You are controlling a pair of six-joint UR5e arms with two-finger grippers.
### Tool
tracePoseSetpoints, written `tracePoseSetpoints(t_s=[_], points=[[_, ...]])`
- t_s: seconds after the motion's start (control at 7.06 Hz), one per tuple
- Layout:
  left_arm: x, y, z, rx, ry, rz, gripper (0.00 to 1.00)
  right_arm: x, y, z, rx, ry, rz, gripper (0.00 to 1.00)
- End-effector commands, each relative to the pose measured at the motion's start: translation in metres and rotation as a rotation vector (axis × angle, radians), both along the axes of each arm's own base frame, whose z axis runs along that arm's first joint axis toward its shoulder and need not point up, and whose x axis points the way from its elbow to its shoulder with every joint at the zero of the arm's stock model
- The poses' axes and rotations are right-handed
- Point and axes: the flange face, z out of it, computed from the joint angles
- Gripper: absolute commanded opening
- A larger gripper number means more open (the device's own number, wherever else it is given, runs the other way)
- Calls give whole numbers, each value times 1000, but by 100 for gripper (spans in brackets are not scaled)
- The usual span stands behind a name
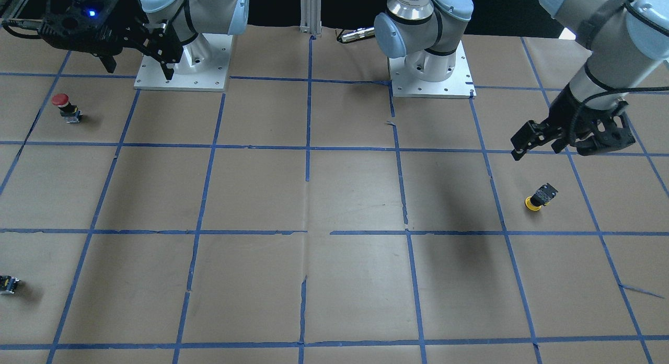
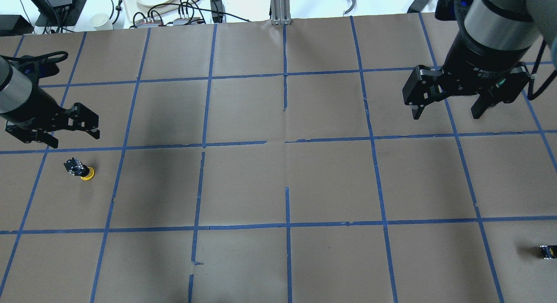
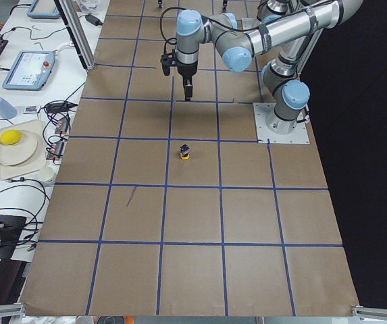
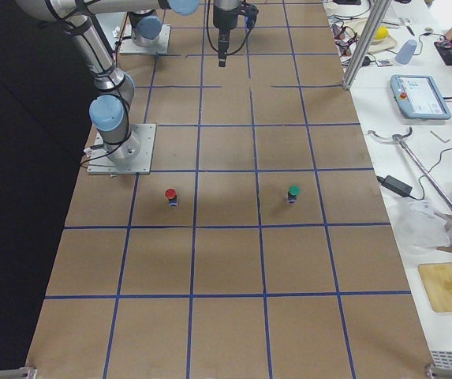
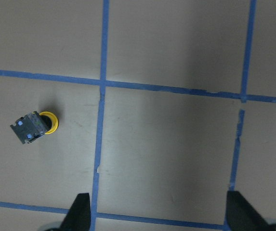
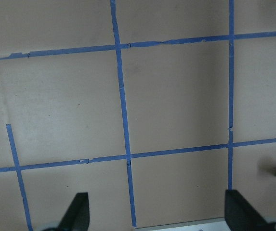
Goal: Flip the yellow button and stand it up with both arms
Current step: 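Move the left gripper down toward the yellow button lying on the table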
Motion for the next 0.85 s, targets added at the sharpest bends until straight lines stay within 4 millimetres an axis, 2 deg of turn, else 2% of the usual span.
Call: tracePoseSetpoints(t_s=[0.0,0.14,0.28,0.42,0.71], points=[[66,-29,-70,63,29,82,100,2,6,12,-39,1,16,100],[78,-38,-100,89,43,96,100,8,11,9,17,-26,18,100],[91,-38,-115,104,53,129,99,8,10,16,-18,-44,12,100],[95,-40,-134,88,42,138,98,8,10,22,-56,-46,15,100],[96,-38,-140,102,43,160,89,10,13,12,-25,-59,11,100]])
